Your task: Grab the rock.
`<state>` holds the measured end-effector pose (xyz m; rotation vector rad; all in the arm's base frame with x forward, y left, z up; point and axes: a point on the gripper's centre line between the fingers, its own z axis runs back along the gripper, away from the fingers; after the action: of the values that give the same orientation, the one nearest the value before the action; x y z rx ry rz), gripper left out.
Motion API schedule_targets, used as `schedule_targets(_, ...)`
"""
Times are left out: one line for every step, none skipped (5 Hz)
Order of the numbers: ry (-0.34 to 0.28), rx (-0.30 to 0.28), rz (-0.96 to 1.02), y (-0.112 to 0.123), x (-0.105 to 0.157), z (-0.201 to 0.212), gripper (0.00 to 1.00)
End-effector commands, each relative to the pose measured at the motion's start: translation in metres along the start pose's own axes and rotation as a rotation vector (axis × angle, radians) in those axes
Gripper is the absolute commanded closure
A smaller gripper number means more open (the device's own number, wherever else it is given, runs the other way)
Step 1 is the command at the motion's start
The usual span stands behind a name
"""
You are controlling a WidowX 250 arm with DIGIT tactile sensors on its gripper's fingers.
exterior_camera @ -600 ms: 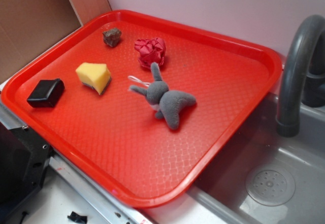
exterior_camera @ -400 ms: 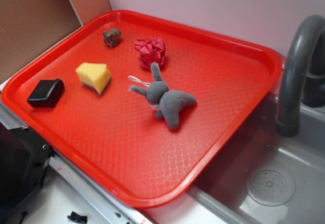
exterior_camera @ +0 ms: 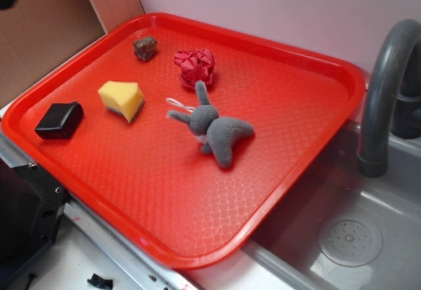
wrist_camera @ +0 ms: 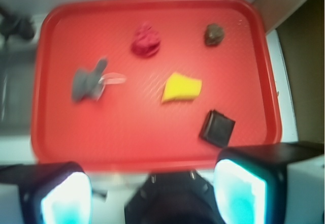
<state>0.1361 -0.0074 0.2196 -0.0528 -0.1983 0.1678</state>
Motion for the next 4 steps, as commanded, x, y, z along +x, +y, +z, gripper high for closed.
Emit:
schedule_targets(-0.052, 0.017, 0.118, 0.045, 0.059, -0.048, 0.00)
schedule_targets(-0.049, 0.020, 0.172, 0.070, 0.090, -0.086, 0.00)
schedule_targets(-0.037, 0.010, 0.195, 0.085, 0.107, -0.114, 0.00)
schedule_targets(-0.035, 0.030, 0.208, 0.091, 0.123, -0.148, 0.00)
